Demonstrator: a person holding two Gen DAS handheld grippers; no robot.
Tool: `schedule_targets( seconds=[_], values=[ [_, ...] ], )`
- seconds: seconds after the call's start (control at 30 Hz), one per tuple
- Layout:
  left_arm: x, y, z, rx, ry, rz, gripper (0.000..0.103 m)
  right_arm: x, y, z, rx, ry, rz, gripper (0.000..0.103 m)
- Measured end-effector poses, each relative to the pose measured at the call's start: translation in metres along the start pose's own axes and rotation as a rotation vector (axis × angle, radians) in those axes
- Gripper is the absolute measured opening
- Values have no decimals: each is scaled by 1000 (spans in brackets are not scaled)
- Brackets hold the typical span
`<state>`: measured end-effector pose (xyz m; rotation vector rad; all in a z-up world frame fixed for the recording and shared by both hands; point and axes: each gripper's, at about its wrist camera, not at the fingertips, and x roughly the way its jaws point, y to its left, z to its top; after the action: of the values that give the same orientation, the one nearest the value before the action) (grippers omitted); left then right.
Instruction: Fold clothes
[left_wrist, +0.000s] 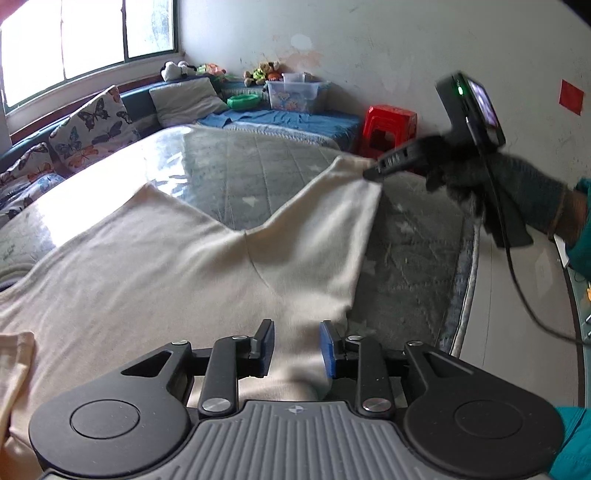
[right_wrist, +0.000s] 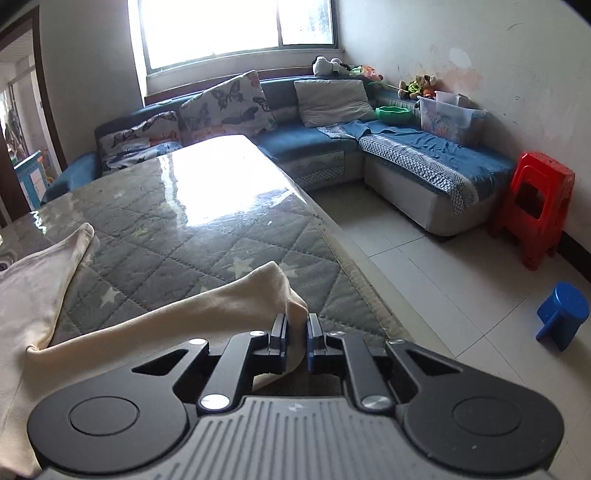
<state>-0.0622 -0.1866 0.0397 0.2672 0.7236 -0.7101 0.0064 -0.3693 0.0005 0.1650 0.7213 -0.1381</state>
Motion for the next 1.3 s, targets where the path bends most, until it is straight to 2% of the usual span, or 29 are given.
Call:
schedule_targets(
  seconds=[0.17,0.3,0.4,0.53,0.63,0.87,1.0,1.1,1.2,1.3],
  values=[
    [13,-4,2,11,13,-6,30,-14,-4,10,31,-19,43,9],
    [16,-6,-1,6,11,2,34,-45,12,30,1,-63,124,9],
    [6,-2,-1,-6,-9,10,36,-72,33,44,-45,-96,226,9],
    [-14,7,-7,-29,-46,53,42,-103,71,58,-133,-138,363,9],
    [-29,19,-18,-73,-64,97,43,-118,116,60,-242,-152,487,9],
    [-67,44,-51,-193,-83,219,47,-107,208,40,-429,-78,649,9],
    [-81,57,-65,-255,-85,268,47,-99,240,13,-494,2,705,9],
    [-89,64,-72,-287,-82,287,47,-96,258,-7,-537,61,737,18],
    [-92,66,-76,-301,-78,298,47,-99,259,-15,-567,79,738,19],
    [-93,68,-74,-313,-82,302,47,-97,247,-16,-592,81,690,19]
  ],
)
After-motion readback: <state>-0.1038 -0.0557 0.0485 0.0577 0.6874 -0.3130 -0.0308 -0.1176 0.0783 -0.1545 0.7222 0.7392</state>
